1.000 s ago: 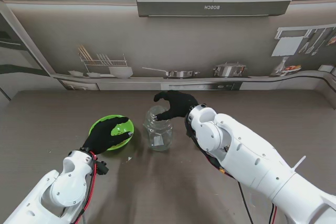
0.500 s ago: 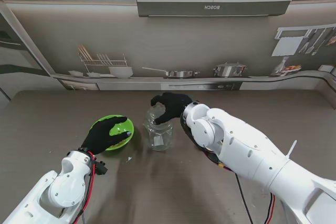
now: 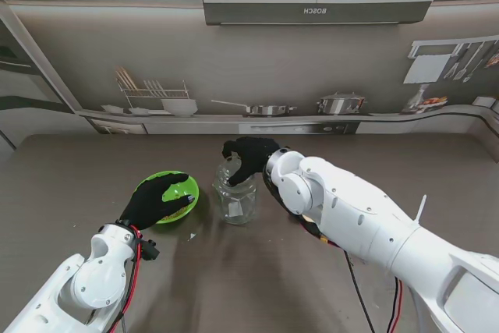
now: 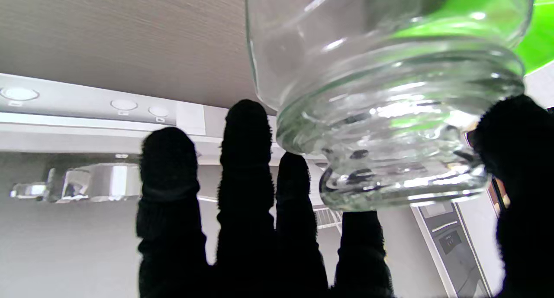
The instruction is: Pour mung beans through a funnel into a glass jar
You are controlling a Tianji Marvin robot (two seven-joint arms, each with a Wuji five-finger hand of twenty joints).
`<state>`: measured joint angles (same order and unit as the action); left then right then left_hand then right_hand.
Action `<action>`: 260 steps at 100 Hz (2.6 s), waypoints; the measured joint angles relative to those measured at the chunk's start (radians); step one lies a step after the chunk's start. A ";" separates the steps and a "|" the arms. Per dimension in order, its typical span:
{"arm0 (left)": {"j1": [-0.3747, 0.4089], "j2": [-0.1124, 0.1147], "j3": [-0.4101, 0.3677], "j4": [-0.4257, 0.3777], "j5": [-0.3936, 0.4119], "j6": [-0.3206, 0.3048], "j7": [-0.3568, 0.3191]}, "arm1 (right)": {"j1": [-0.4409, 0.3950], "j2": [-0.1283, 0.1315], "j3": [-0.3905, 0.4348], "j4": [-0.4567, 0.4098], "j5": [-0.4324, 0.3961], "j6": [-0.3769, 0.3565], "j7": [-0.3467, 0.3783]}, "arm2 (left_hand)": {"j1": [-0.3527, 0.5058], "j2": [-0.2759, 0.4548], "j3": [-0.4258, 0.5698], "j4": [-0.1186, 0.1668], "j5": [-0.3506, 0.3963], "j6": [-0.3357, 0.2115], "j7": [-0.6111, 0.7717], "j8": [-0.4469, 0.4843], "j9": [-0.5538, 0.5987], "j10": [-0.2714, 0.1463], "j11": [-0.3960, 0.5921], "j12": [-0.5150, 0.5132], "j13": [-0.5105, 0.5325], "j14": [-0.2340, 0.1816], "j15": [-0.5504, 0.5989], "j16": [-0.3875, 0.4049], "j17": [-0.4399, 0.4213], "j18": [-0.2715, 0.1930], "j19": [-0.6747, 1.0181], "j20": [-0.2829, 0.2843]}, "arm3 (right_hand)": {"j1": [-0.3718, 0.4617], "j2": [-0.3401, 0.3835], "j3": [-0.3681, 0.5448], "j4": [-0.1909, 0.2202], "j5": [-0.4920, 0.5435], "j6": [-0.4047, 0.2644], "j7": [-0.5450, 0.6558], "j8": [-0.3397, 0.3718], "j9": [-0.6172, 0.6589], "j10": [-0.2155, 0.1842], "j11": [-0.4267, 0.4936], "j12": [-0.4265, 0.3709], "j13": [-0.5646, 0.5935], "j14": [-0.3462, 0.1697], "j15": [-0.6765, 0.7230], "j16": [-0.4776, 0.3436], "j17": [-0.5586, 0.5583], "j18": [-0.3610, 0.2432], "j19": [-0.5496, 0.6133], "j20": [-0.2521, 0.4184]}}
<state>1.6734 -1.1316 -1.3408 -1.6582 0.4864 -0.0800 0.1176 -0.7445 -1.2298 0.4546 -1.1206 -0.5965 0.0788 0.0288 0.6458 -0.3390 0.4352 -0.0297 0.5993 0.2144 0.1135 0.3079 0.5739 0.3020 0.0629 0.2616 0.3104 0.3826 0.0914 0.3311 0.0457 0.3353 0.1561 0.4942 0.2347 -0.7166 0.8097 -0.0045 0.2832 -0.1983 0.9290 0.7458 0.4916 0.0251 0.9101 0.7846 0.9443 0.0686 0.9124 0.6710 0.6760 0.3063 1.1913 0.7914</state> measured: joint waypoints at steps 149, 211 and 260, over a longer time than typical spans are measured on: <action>-0.001 0.001 0.003 -0.005 -0.019 0.015 -0.026 | 0.010 -0.066 0.011 0.148 0.108 -0.131 -0.089 | 0.009 0.000 -0.017 0.000 0.002 0.000 0.000 0.000 0.000 0.009 0.000 0.000 0.000 0.000 0.000 0.000 0.000 0.000 0.000 0.000 | 0.002 -0.106 0.082 -0.294 0.051 0.283 0.470 -0.262 0.176 0.207 0.025 0.188 0.328 -0.230 0.397 0.169 0.339 -0.120 0.122 -0.042; 0.000 0.002 0.000 -0.007 -0.019 0.016 -0.030 | -0.047 -0.039 0.093 0.020 0.148 -0.058 -0.062 | 0.010 0.010 -0.026 0.000 0.002 0.009 0.000 0.000 0.000 0.010 0.000 0.000 0.000 0.000 0.000 0.000 0.000 0.000 0.000 0.000 | 0.043 -0.106 0.082 -0.320 0.054 0.300 0.490 -0.262 0.176 0.216 -0.003 0.147 0.328 -0.230 0.403 0.172 0.345 -0.120 0.129 -0.042; -0.001 0.002 0.000 -0.007 -0.021 0.020 -0.036 | -0.159 0.022 0.229 -0.186 0.105 -0.037 -0.010 | 0.010 0.010 -0.026 0.000 0.002 0.009 0.000 0.000 0.000 0.010 0.000 0.000 0.000 0.000 0.000 0.000 -0.001 0.000 0.000 0.000 | 0.043 -0.106 0.082 -0.320 0.054 0.300 0.490 -0.262 0.176 0.217 -0.003 0.147 0.328 -0.230 0.407 0.180 0.345 -0.120 0.130 -0.042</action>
<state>1.6726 -1.1291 -1.3404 -1.6653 0.4655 -0.0604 0.0818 -0.9036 -1.2074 0.6836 -1.3070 -0.4913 0.0418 0.0191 0.6557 -0.3288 0.4088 -0.0297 0.6015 0.2232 0.1135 0.3079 0.5739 0.3123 0.0630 0.2616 0.3104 0.3826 0.0913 0.3311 0.0451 0.3357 0.1561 0.4942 0.2779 -0.8225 0.8915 -0.3240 0.3374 0.1021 1.4190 0.4842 0.6679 0.2416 0.9070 0.9315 1.2724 -0.1618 1.3192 0.8515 1.0209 0.1862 1.3211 0.7490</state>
